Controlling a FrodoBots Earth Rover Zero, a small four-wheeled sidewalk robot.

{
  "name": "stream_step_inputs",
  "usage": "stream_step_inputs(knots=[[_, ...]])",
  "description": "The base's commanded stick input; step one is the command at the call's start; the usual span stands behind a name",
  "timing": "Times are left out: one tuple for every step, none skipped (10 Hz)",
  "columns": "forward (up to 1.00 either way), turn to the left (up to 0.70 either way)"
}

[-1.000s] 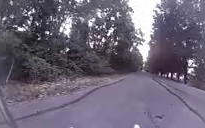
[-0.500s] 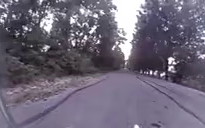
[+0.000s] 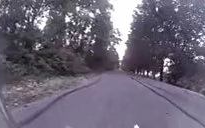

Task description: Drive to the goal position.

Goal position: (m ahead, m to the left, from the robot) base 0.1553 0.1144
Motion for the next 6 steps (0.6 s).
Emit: stream_step_inputs(knots=[[0.70, 0.00], [0.70, 0.00], [0.70, 0.00], [0.70, 0.00], [0.70, 0.00], [0.70, 0.00]])
